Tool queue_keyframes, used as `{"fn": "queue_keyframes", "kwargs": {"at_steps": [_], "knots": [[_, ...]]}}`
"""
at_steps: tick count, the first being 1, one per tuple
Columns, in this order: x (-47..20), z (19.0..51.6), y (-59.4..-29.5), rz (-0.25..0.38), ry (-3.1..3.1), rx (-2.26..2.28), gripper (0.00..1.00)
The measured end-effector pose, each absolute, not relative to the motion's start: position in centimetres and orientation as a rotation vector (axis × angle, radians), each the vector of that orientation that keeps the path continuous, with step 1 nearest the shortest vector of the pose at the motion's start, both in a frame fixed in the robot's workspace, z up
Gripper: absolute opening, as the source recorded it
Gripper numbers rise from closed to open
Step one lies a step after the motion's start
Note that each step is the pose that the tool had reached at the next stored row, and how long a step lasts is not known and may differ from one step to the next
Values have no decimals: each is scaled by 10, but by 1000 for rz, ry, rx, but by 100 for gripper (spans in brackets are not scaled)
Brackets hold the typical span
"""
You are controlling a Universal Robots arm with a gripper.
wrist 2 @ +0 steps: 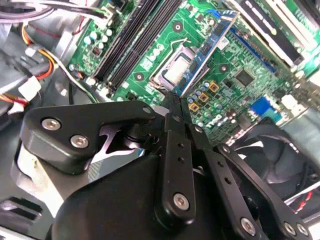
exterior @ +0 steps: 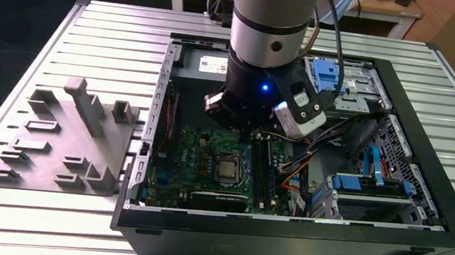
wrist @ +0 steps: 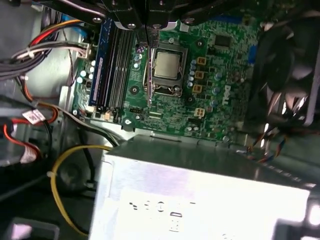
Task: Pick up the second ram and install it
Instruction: 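Insert the second ram into the second slot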
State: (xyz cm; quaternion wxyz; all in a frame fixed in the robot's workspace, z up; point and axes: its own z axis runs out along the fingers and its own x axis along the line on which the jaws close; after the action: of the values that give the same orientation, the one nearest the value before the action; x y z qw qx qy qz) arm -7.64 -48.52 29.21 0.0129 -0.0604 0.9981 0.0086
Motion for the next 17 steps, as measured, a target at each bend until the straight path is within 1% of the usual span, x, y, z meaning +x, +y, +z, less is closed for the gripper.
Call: {"fn": "queue_keyframes", "kwargs": {"at_steps": [7, 17], "knots": [[-76, 290, -485, 24, 3115, -14, 8], [-73, 290, -485, 25, 3115, -9, 8]]}}
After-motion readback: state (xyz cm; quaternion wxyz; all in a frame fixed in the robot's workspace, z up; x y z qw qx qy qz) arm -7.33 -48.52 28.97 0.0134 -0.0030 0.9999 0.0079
